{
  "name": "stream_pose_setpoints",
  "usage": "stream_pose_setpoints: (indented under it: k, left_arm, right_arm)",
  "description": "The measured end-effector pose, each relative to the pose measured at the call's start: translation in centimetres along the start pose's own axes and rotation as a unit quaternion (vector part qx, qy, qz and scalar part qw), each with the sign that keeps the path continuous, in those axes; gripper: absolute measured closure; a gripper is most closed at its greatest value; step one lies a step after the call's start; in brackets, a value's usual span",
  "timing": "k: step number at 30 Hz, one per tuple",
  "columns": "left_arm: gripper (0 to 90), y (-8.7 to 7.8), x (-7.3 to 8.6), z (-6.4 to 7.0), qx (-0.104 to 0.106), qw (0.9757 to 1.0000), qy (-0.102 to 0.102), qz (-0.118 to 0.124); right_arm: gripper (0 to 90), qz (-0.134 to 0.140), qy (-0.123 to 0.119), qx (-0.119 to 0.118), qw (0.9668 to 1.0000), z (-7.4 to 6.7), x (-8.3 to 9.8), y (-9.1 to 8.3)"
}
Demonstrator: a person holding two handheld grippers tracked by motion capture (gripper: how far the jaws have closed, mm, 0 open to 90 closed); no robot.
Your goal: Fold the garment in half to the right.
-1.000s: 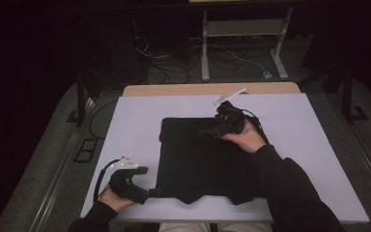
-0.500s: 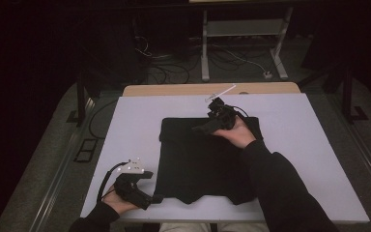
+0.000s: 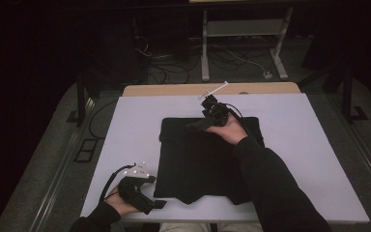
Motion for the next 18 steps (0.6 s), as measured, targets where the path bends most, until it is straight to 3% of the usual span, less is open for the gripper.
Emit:
stream_pose_setpoints:
  k: [5, 10, 18]
  left_arm:
    - [5.7, 0.2, 0.2, 0.2, 0.003, 1.0000, 0.001, -0.002]
    - [18.4, 0.1, 0.4, -0.1, -0.022, 0.9996, 0.017, 0.001]
    - [35.9, 0.1, 0.2, -0.5, -0.048, 0.9985, 0.020, 0.014]
  right_arm:
    - [0.0, -0.003, -0.003, 0.000, 1.0000, 0.2, -0.8, 0.7]
    - [0.0, -0.002, -0.006, -0.002, 1.0000, 0.2, -1.8, 1.8]
    - [0.0, -0.003, -0.015, -0.004, 0.9999, -0.1, -3.0, 3.6]
Point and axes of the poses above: each handheld gripper's, and its own axes: y roughly forward along the jaws, x roughly out of its underside, z roughly to its right, the point moved 10 cm from there along y, roughly forward along the jaws, and after that the axes turned 14 degrees about -y, right-handed, at the moved point
